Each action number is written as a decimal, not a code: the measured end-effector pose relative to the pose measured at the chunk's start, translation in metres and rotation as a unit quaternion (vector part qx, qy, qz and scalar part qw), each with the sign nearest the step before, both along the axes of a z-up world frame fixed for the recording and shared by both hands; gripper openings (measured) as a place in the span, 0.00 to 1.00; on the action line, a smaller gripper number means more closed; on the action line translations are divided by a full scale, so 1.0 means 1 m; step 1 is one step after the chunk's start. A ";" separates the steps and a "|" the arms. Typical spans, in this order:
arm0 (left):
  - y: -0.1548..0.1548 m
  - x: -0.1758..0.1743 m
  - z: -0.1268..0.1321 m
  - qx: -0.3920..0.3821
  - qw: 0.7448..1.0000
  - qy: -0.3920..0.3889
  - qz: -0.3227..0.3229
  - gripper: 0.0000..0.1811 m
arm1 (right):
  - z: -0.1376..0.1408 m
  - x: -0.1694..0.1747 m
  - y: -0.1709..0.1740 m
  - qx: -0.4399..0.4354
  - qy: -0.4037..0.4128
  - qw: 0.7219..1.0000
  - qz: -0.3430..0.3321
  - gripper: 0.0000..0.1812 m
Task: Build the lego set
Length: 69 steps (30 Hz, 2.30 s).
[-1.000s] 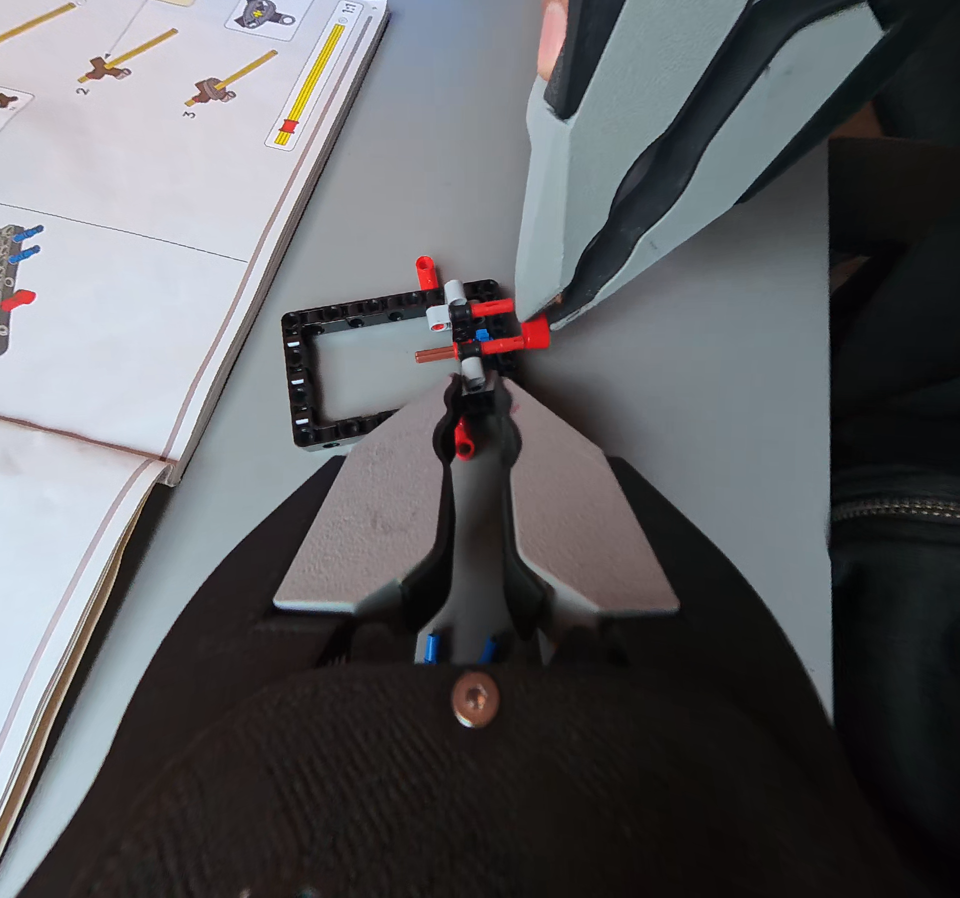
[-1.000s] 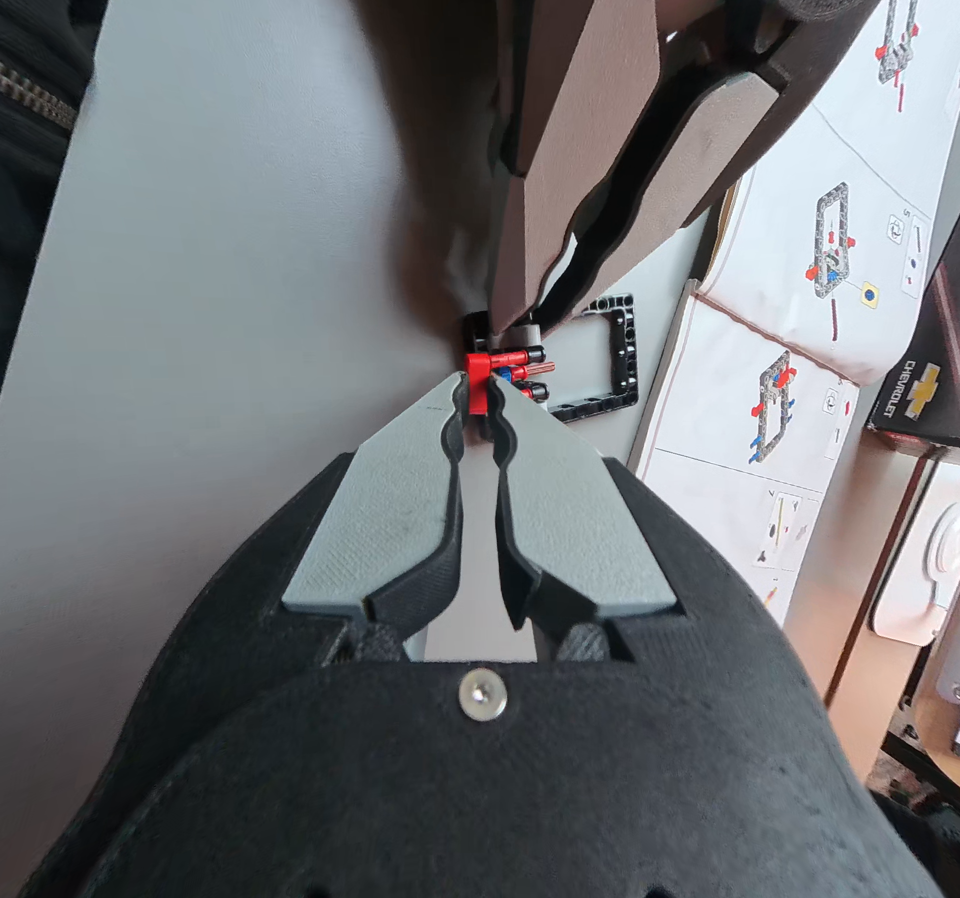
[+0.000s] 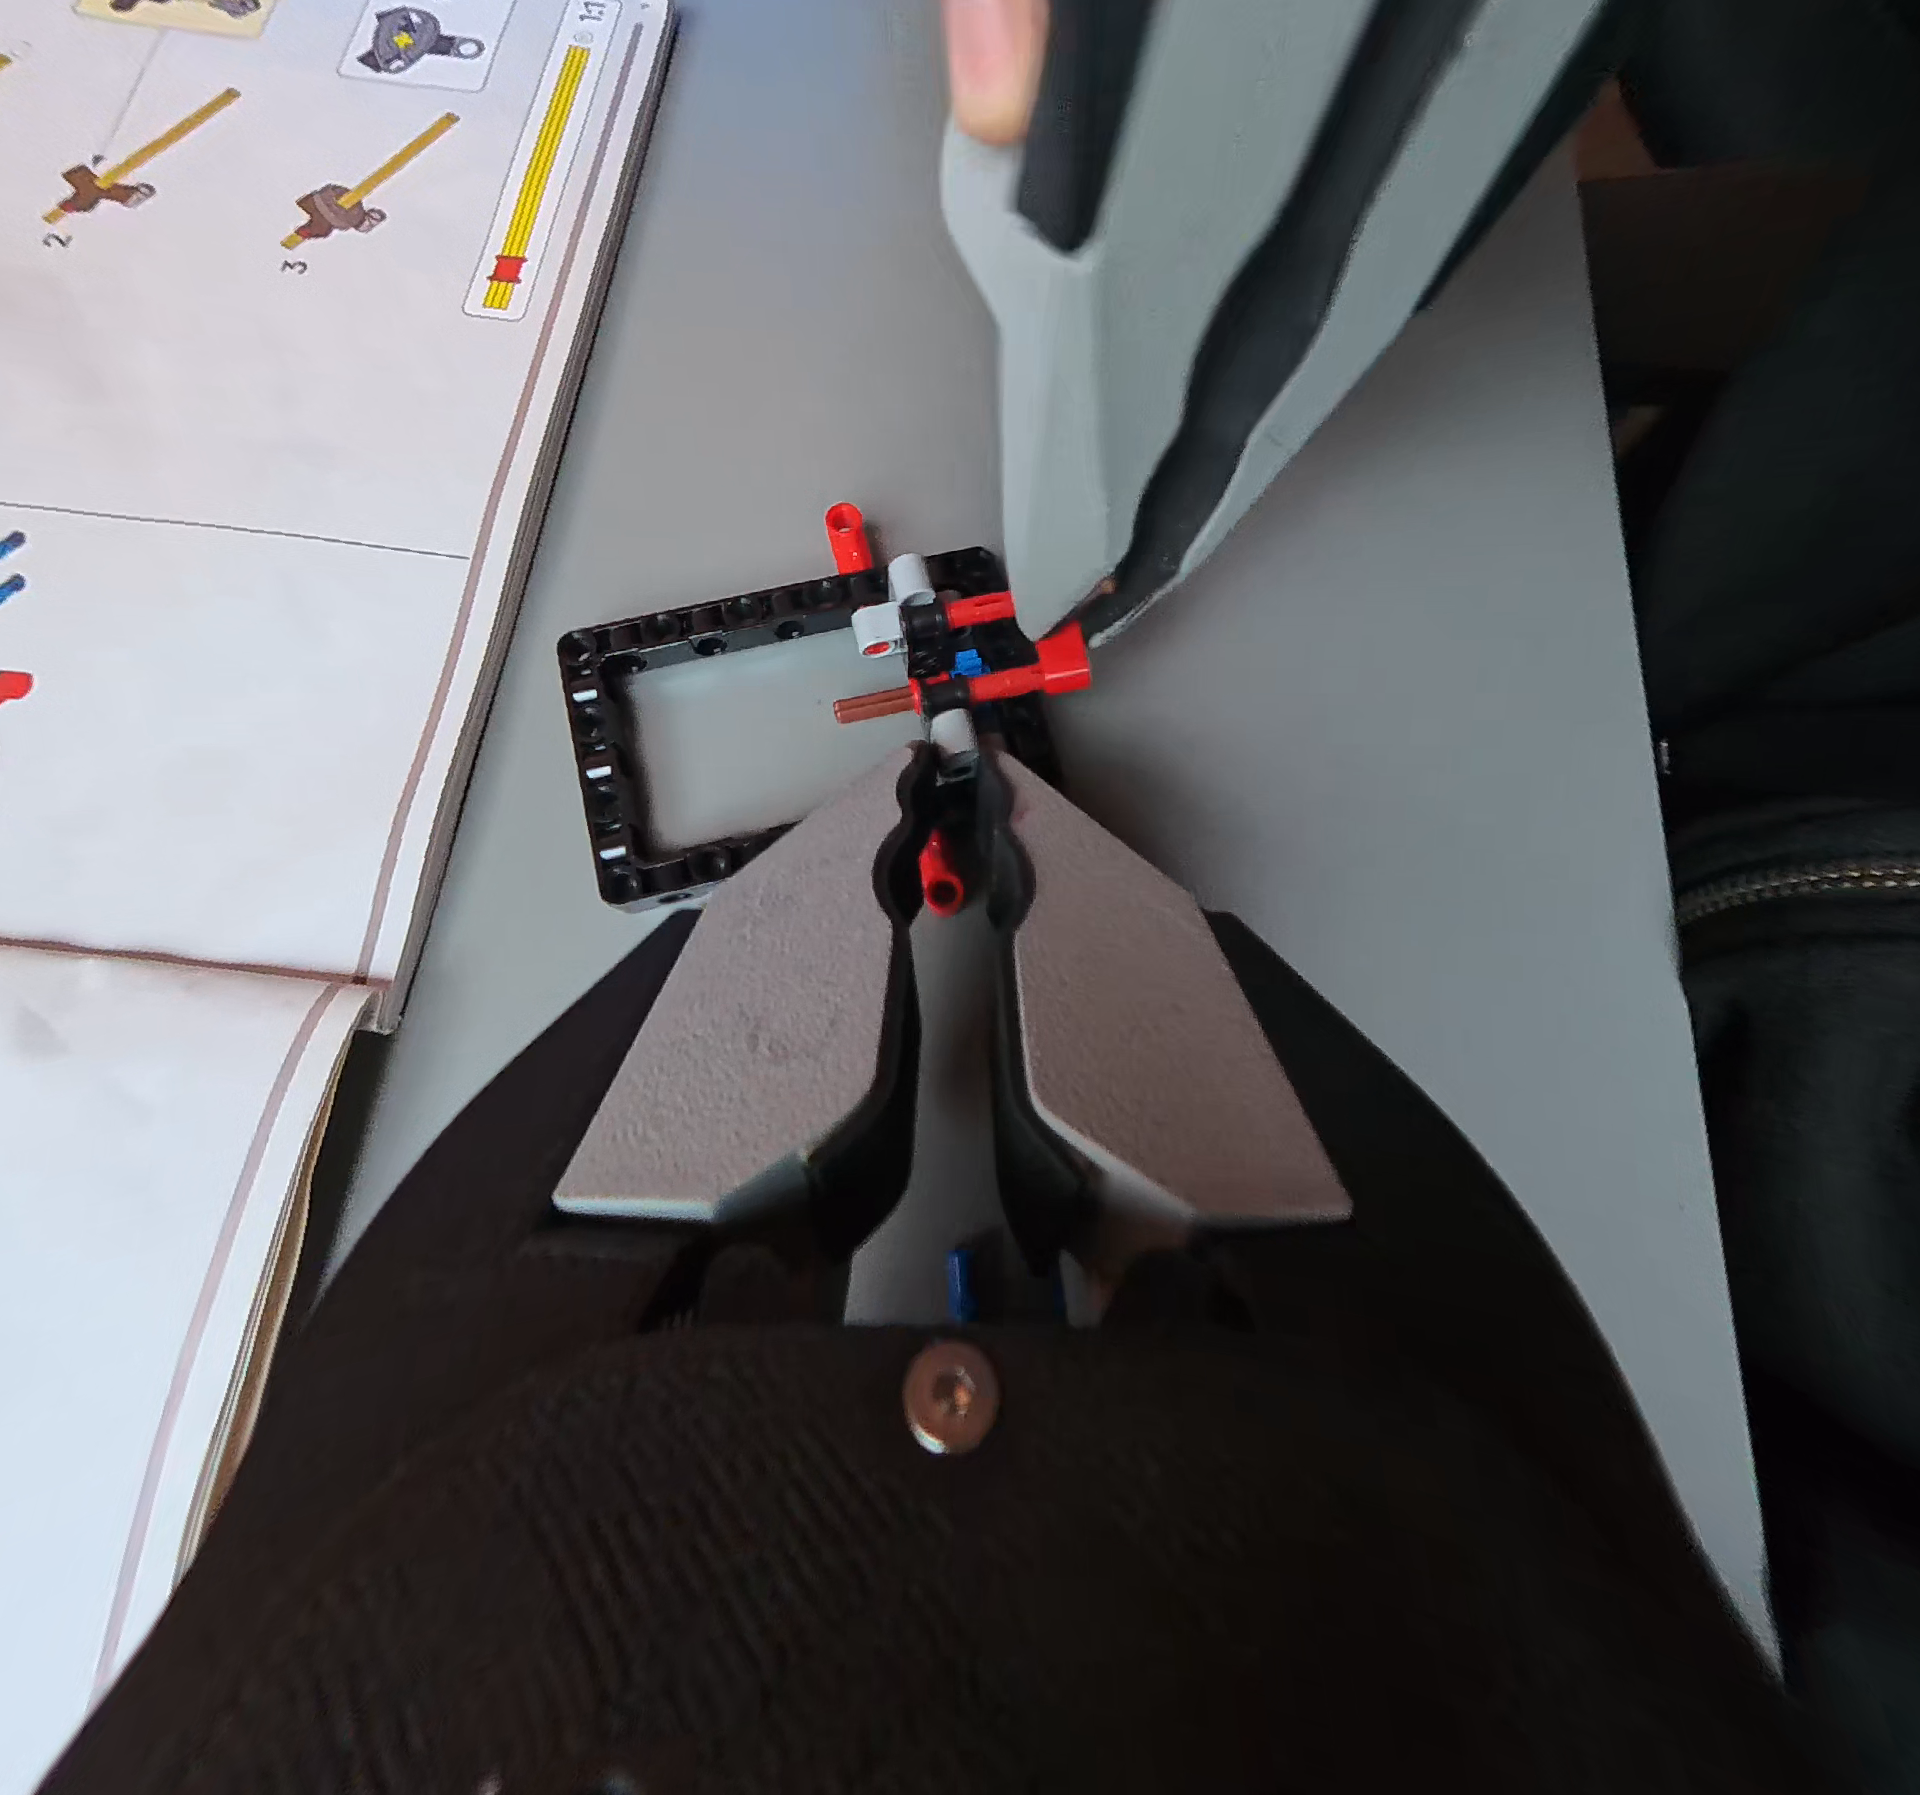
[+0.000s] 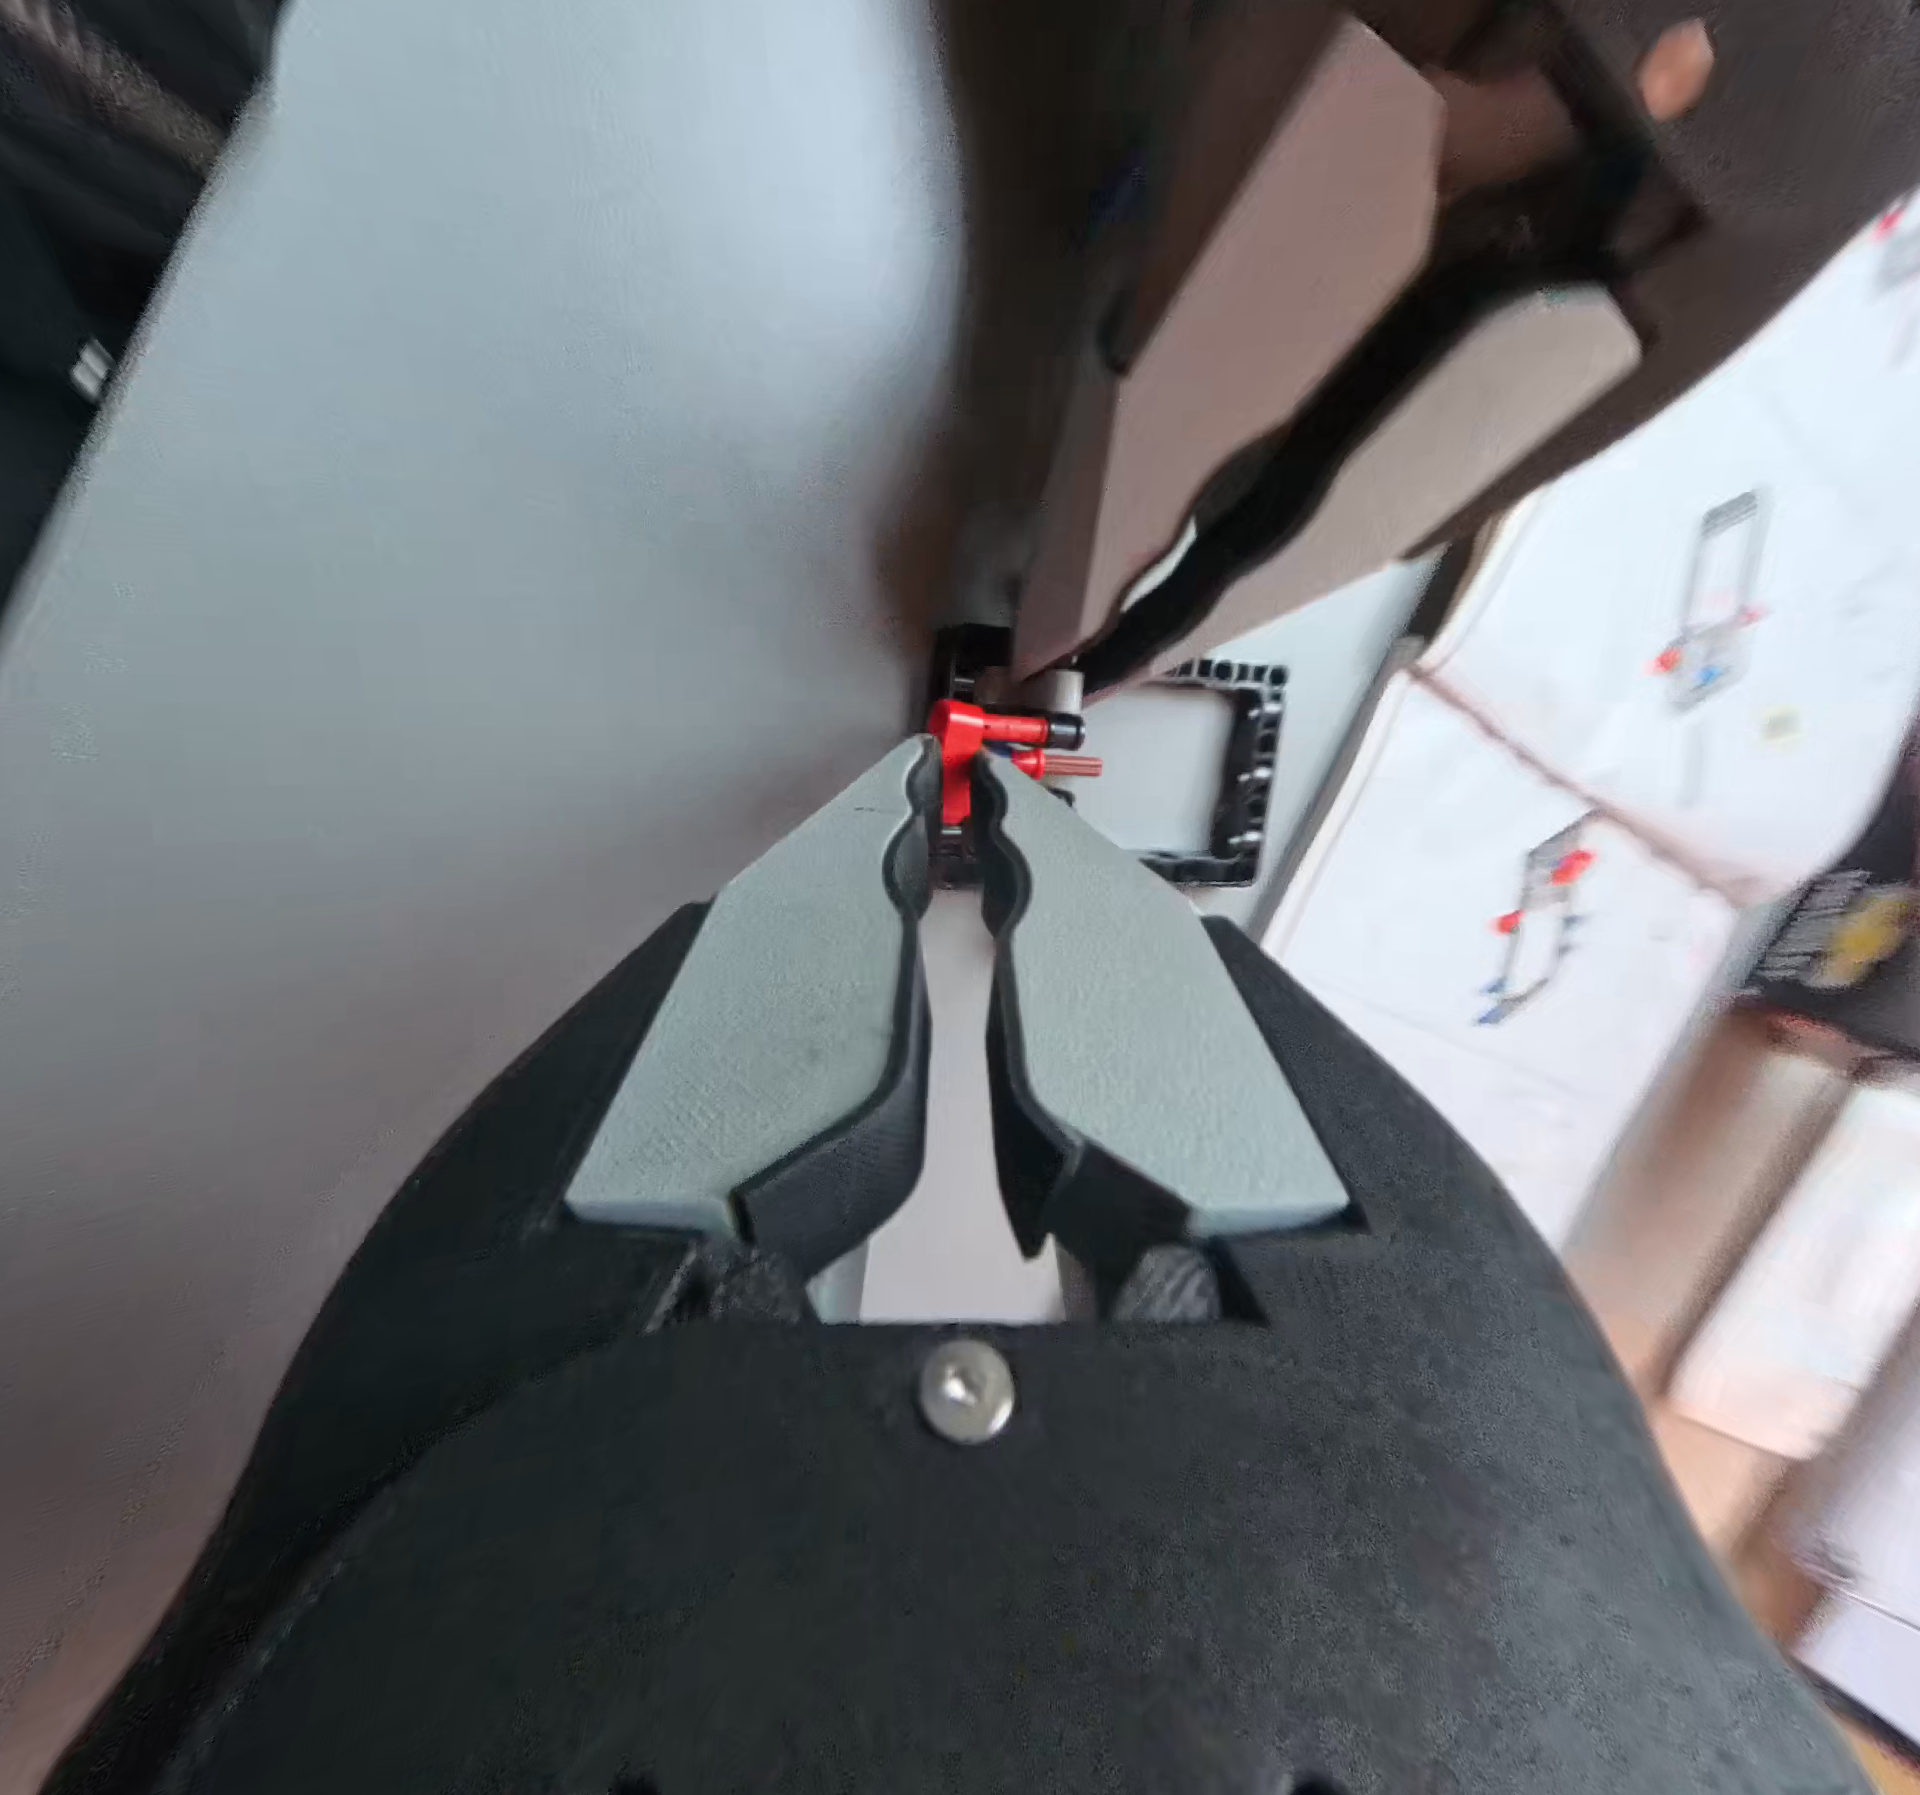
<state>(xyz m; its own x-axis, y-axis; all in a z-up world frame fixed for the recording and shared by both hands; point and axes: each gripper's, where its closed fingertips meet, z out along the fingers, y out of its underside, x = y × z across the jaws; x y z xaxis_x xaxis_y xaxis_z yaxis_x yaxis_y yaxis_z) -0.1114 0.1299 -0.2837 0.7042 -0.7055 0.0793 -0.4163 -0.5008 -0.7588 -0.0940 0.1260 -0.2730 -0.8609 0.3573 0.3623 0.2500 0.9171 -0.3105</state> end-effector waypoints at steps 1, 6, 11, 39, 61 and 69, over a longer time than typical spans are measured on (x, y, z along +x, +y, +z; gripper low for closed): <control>0.000 0.000 0.000 -0.005 1.000 -0.004 -0.001 0.03 | -0.001 -0.001 -0.001 0.028 0.021 0.999 0.010 0.01; 0.000 -0.001 0.000 0.001 1.000 0.003 0.000 0.03 | -0.003 -0.003 0.005 0.069 0.039 0.997 -0.009 0.00; -0.011 0.020 0.001 -0.027 0.998 -0.030 -0.049 0.03 | 0.007 -0.015 0.023 0.111 0.080 0.990 -0.029 0.00; 0.010 -0.003 0.000 -0.006 1.000 -0.008 0.028 0.03 | -0.003 -0.011 0.012 0.105 0.117 0.987 -0.022 0.03; 0.004 0.023 0.050 0.130 0.991 0.005 0.037 0.12 | 0.057 -0.002 0.000 -0.622 0.026 0.722 -0.302 0.02; 0.010 0.021 0.066 0.227 0.969 0.071 0.065 0.04 | 0.071 -0.005 0.005 -0.757 -0.024 0.567 -0.325 0.02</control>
<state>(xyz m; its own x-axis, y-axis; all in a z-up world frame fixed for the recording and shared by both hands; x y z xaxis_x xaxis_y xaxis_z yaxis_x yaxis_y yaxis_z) -0.0907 0.1395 -0.2172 0.7708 -0.5493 -0.3227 -0.4885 -0.1846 -0.8528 -0.0991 0.1305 -0.2023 -0.3659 0.4748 -0.8004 0.4238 -0.6807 -0.5975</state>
